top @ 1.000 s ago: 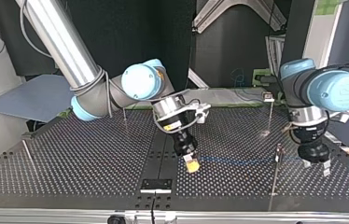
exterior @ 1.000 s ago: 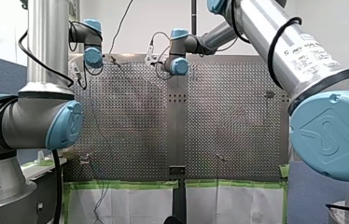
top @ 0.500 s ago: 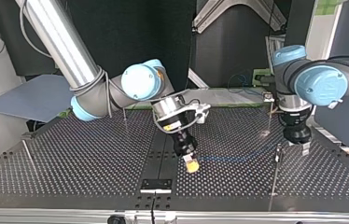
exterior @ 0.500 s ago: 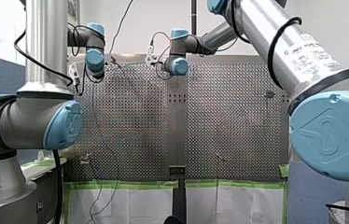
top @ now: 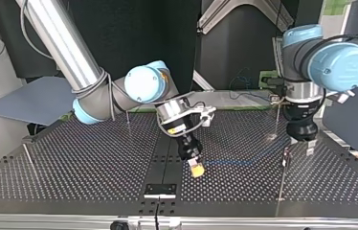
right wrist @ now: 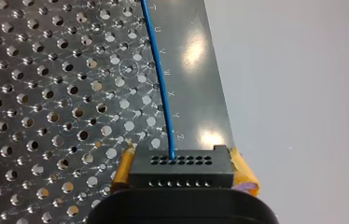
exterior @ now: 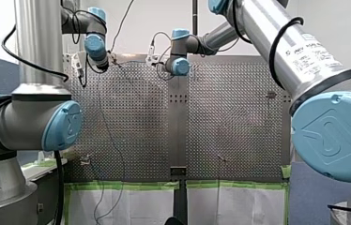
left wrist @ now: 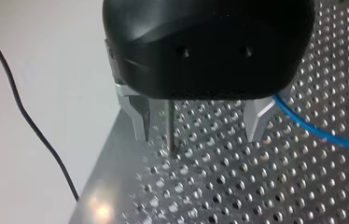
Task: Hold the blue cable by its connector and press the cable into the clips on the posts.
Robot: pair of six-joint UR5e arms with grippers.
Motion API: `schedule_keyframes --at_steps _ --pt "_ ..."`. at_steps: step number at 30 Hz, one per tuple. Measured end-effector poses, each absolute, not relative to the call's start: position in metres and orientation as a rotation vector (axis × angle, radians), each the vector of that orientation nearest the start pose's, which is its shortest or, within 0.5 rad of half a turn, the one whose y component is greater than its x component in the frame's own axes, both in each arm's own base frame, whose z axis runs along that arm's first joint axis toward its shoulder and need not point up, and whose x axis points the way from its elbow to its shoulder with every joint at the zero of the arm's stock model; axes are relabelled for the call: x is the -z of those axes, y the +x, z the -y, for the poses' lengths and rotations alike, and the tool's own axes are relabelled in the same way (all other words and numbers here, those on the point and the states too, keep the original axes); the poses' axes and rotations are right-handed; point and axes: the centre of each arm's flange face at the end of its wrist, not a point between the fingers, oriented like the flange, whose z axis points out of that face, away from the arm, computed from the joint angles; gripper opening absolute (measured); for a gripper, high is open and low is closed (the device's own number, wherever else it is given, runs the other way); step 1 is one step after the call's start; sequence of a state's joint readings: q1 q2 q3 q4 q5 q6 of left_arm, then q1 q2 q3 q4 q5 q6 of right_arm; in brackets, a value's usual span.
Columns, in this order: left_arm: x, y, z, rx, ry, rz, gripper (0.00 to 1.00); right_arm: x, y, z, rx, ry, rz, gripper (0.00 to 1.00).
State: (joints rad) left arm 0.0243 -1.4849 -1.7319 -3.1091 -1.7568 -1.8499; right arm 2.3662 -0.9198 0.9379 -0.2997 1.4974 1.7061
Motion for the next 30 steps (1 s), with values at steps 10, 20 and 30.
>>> schedule_keyframes --at_steps 10,20,30 --pt "-0.462 0.412 0.113 0.014 -0.364 -1.615 1.0 -0.423 0.649 0.44 2.811 -2.073 -0.891 0.0" --pt "-0.462 0.408 0.12 -0.022 -0.279 -1.642 1.0 -0.417 0.647 0.438 2.772 -2.124 -0.905 0.0" --pt "-0.468 0.417 0.124 0.005 -0.239 -1.575 1.0 -0.407 0.648 0.432 2.73 -2.173 -0.909 0.0"
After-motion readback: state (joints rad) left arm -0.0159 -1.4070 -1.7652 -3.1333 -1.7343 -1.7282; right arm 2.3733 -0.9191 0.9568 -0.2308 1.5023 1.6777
